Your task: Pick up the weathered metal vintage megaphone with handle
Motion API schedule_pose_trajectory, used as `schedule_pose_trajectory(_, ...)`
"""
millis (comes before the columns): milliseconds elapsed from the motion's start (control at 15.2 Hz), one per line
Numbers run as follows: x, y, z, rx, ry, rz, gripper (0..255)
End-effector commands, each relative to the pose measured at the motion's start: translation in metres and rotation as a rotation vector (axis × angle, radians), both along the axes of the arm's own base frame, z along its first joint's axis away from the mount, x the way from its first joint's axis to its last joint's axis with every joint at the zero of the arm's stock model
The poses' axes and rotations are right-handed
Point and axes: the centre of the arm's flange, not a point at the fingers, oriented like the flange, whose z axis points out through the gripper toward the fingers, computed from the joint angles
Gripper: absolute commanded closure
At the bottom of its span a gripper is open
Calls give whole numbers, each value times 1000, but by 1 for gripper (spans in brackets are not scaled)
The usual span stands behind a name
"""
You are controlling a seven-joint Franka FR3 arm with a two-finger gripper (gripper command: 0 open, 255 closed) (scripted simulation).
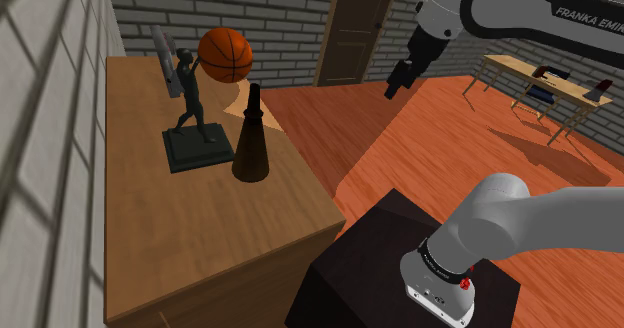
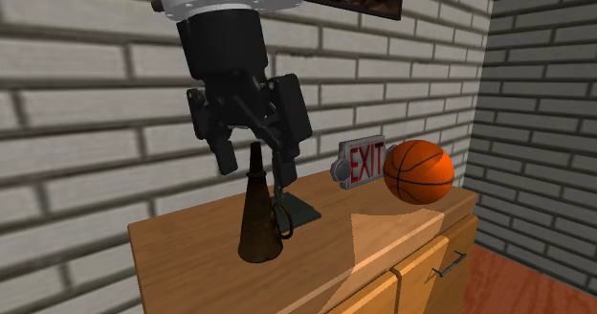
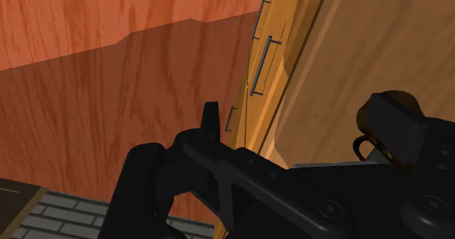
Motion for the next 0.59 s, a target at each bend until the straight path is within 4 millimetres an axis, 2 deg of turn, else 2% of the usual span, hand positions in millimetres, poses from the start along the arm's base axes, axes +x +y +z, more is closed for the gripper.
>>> schedule_pose_trajectory(0, 0, 0, 0, 0, 0, 0, 0)
schedule_pose_trajectory(528, 51, 83, -35, -24, -68, -2, 0)
